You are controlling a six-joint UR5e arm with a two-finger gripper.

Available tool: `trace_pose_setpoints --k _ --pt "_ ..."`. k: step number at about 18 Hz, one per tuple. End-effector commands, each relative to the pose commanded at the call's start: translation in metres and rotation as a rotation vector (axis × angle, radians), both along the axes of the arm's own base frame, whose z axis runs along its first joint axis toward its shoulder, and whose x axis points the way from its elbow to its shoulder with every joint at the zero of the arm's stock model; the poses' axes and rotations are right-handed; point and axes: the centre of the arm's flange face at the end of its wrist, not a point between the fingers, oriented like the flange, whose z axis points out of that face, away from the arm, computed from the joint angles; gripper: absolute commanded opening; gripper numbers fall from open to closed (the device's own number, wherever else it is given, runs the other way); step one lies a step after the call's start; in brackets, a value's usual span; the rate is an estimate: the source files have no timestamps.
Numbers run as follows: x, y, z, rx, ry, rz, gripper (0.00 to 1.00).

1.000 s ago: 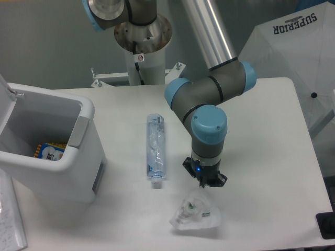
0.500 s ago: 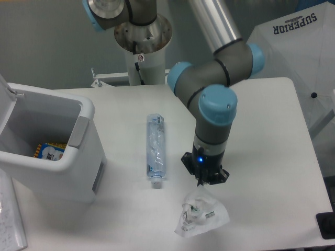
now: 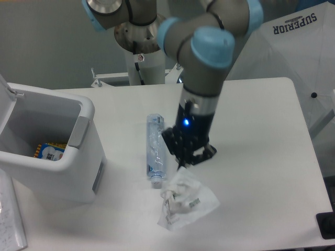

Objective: Place the trash in the trash can
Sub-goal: 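Lift the wrapper and carry it over the white trash bin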

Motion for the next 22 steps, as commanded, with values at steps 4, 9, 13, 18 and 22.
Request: trace_pose_setpoints --k 4,9,13,18,22 --pt "0.036 -0.01 0.04 0.077 0.02 -0.037 0.0" --pt "0.109 -0.015 0.078 0.135 0.034 -0.1 0.0" --pt "0.158 -0.009 0.079 0.135 0.034 -0.174 0.0" --pt "0.204 -0.017 0.063 0.119 0.019 -0.235 0.0" --pt "0.221 -0.013 0.062 0.12 0.023 -0.275 0.24"
